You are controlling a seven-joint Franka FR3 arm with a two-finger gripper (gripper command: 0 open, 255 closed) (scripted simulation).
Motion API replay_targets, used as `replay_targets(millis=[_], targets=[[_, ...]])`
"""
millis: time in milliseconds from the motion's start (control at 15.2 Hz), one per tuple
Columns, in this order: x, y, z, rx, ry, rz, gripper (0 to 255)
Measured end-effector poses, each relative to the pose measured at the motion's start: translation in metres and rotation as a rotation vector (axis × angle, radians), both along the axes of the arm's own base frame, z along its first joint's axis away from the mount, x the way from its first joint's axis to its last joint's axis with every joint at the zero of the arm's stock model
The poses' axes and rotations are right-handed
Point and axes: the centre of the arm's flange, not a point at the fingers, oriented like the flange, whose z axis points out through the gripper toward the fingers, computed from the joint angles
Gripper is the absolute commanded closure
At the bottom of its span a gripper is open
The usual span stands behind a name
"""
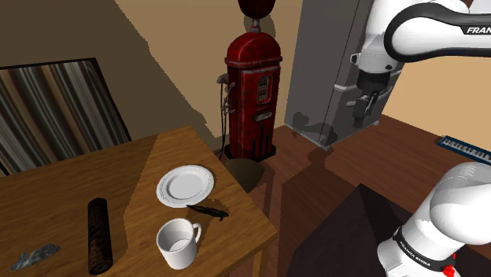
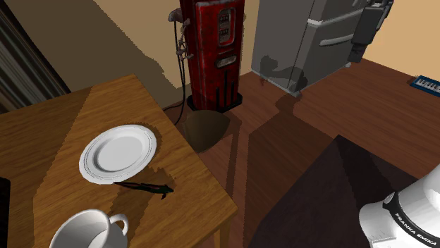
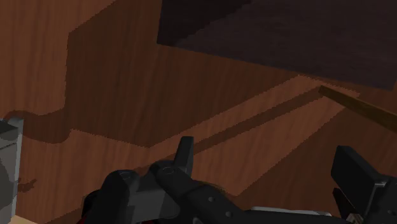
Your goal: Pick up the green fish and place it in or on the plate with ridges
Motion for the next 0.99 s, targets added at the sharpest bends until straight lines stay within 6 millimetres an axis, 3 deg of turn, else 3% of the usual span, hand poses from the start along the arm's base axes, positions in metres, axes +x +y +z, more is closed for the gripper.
replay_targets(millis=[198,990], targets=[[0.007,0.012,-0.006,0.003,-0.004,0.019,0],[0.070,0.126,-0.072,0.031,-0.046,0.198,0]])
